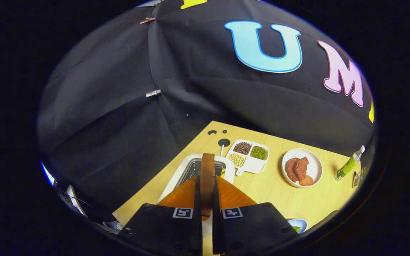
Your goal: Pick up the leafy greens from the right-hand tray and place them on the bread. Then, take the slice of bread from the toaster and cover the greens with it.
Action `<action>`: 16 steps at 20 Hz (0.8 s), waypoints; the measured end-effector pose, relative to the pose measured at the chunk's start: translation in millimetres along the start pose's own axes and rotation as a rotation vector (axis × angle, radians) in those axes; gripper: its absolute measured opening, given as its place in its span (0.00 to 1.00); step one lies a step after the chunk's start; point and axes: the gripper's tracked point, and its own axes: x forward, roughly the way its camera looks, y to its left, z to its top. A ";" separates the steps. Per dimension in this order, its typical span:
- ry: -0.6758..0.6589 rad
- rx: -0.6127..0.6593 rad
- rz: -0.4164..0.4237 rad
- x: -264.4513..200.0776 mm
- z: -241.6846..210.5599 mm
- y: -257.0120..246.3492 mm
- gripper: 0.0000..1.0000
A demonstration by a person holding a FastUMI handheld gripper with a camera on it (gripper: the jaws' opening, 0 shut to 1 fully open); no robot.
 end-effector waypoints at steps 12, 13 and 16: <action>-0.121 0.066 -0.075 -138.9 8.9 -111.4 0.15; -0.115 0.077 -0.101 -147.5 -0.3 -125.6 0.15; -0.114 0.128 -0.182 -171.3 -32.6 -164.7 0.15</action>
